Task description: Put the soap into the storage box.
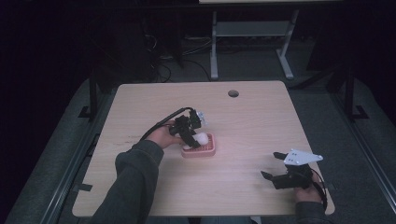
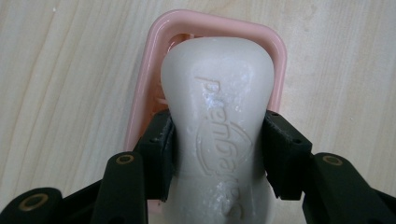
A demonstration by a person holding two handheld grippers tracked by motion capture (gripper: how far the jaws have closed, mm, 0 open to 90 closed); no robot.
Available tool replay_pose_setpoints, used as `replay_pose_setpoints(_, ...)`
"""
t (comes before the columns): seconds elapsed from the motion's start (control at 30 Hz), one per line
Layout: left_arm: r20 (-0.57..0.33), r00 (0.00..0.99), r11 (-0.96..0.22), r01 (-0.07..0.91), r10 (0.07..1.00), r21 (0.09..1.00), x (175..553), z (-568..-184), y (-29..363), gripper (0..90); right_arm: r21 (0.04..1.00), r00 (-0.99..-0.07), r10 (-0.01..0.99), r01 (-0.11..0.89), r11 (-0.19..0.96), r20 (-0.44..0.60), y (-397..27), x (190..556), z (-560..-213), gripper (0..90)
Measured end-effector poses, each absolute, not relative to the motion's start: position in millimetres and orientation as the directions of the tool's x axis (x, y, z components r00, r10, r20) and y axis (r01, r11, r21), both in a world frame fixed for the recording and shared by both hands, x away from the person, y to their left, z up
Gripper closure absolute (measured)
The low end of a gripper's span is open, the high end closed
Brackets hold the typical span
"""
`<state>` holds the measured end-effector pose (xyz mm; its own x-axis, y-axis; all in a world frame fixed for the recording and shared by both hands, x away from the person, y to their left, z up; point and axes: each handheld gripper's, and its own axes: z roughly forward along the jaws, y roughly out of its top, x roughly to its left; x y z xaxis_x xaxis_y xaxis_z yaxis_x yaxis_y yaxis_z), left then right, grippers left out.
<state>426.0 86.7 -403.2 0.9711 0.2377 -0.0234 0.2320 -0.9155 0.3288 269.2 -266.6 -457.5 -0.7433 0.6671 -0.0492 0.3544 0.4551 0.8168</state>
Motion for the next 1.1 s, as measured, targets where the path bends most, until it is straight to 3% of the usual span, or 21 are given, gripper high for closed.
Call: replay_pose_setpoints(1.1,0.002,0.982,-0.944,0.183,0.190,0.275,427.8,-421.3,80.8,49.3,0.817,-0.745,0.666,0.352,0.456,-0.051,-266.9,267.6,-457.3,13.8)
